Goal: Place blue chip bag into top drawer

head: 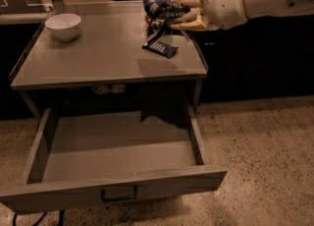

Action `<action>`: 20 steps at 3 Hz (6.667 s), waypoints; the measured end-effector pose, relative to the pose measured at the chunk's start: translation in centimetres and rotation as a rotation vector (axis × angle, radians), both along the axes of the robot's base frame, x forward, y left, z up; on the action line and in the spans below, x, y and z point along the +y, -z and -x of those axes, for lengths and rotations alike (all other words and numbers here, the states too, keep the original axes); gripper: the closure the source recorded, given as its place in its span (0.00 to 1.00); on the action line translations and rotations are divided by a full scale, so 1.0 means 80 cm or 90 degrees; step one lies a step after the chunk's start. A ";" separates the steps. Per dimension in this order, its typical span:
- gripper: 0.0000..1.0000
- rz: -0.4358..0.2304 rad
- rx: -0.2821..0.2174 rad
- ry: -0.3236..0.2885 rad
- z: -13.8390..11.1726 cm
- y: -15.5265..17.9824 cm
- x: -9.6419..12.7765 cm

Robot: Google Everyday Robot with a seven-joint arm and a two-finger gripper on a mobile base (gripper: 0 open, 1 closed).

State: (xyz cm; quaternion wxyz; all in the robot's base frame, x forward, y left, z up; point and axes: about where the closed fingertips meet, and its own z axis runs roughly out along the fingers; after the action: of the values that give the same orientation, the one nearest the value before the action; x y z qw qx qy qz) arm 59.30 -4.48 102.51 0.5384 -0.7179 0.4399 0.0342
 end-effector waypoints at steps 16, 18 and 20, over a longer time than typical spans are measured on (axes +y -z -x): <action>1.00 0.170 0.272 -0.096 0.027 0.435 0.079; 0.62 0.168 0.270 -0.095 0.027 0.434 0.078; 0.15 0.168 0.270 -0.095 0.027 0.434 0.078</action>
Offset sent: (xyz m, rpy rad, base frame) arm -0.0149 0.0043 -0.0346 -0.1061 0.0981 0.0532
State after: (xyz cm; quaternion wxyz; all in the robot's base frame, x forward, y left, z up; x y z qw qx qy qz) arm 57.15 1.76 67.76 0.3317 -0.7894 0.4892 0.1658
